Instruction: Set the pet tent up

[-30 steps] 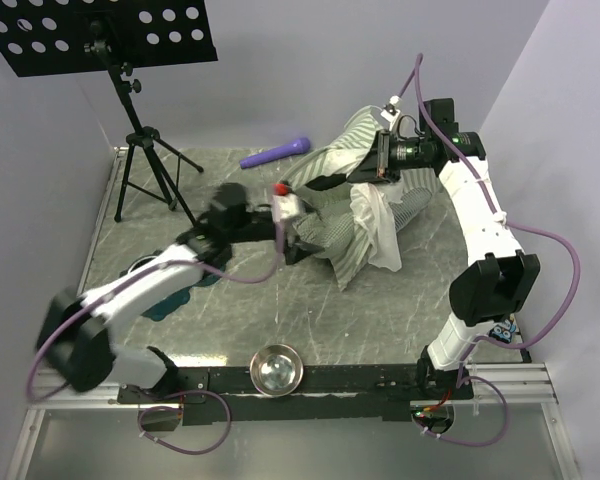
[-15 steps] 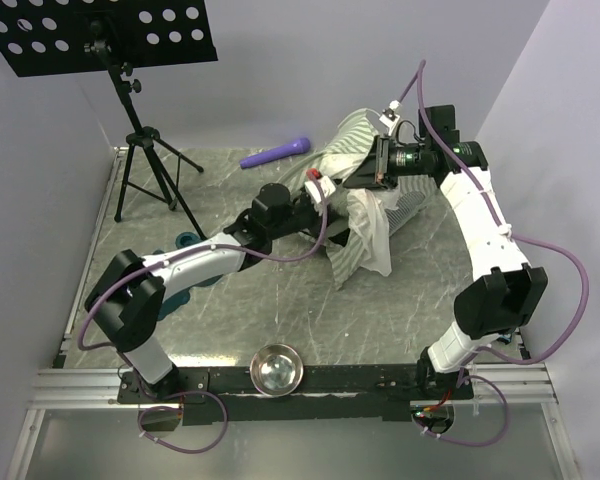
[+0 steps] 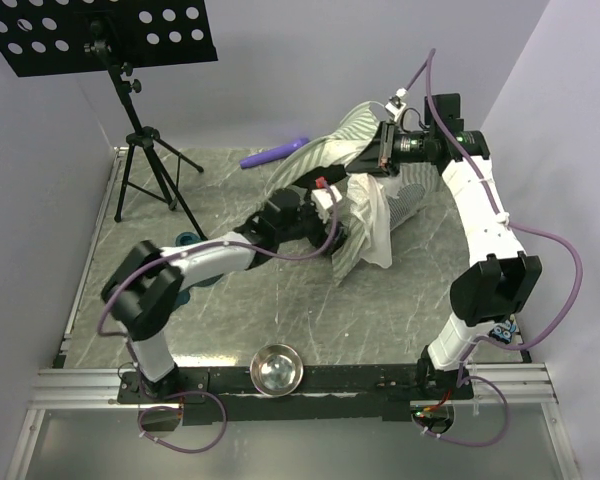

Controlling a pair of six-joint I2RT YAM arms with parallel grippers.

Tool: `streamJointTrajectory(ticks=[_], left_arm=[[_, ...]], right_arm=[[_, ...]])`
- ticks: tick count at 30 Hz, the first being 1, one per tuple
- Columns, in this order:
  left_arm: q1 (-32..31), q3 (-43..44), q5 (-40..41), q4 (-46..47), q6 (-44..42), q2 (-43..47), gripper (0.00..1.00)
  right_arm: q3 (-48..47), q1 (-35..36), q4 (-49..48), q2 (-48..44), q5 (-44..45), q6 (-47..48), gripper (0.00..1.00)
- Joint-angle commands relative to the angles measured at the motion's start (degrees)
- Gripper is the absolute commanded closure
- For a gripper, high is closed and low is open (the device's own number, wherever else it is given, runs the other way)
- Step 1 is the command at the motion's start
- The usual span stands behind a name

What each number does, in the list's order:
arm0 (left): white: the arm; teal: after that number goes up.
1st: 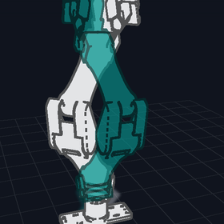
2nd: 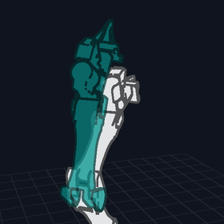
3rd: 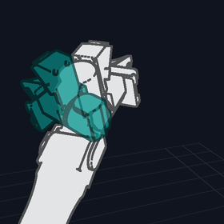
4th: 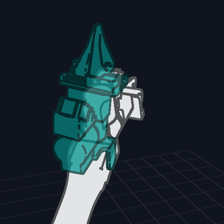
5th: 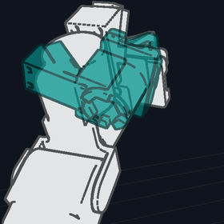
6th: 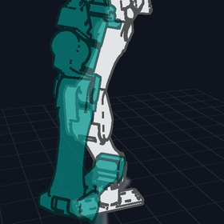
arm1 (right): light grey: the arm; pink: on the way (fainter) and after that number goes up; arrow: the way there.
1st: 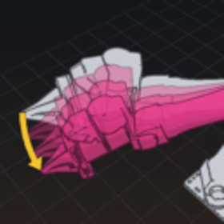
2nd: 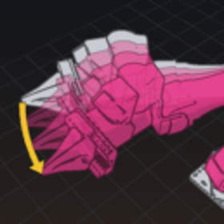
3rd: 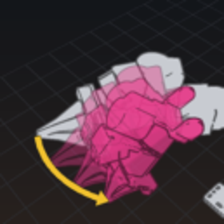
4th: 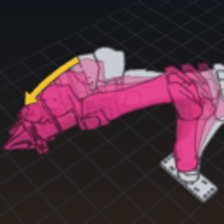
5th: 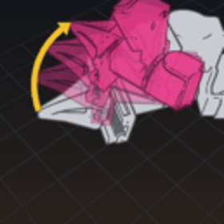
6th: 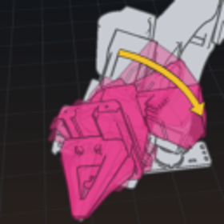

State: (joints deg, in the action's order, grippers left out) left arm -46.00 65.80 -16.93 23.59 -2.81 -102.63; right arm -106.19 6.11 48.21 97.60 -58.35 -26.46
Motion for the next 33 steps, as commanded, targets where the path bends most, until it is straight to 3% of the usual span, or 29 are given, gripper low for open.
streamJointTrajectory(ticks=[1,3,5,7,10,11,17,23,26,30,33], left_arm=[[4.41,2.05,-6.52,-12.05,-1.68,10.42,0.01],[8.28,2.14,-14.07,-16.46,-1.41,14.11,0.00],[10.83,2.23,-22.41,-21.54,-7.61,17.71,0.00],[10.93,1.18,-25.07,-25.77,-14.65,21.05,0.00],[11.19,0.38,-26.66,-29.73,-19.42,21.95,0.00],[11.11,0.73,-26.58,-31.14,-20.30,21.42,0.00],[11.89,-6.11,-20.77,-24.23,-16.45,22.64,0.09],[12.78,-13.06,-19.02,-14.81,-12.05,25.03,0.15],[12.86,-12.19,-15.69,-12.35,-9.68,21.52,0.20],[14.09,-9.38,-14.53,-7.00,-2.49,15.89,0.37],[14.62,-7.53,-16.29,-3.74,2.01,12.81,0.58]], right_arm=[[-1.29,-2.32,11.90,3.55,-6.79,-3.01,0.92],[-4.36,-2.85,15.15,4.35,-4.06,1.56,0.82],[-8.58,-2.77,18.05,4.88,-0.03,5.96,0.58],[-11.74,-1.81,19.90,4.88,2.79,9.21,0.33],[-15.62,0.04,21.75,4.71,6.65,14.14,0.06],[-16.67,0.13,22.19,4.53,7.28,15.20,0.03],[-14.15,-1.71,23.60,-1.60,10.35,25.38,0.00],[10.80,-4.88,12.98,-17.16,3.97,32.86,0.00],[22.74,-2.43,3.42,-22.79,4.28,29.64,0.02],[34.71,2.67,-8.18,-25.79,11.05,29.45,0.05],[42.71,5.22,-17.41,-26.94,14.65,28.66,0.09]])
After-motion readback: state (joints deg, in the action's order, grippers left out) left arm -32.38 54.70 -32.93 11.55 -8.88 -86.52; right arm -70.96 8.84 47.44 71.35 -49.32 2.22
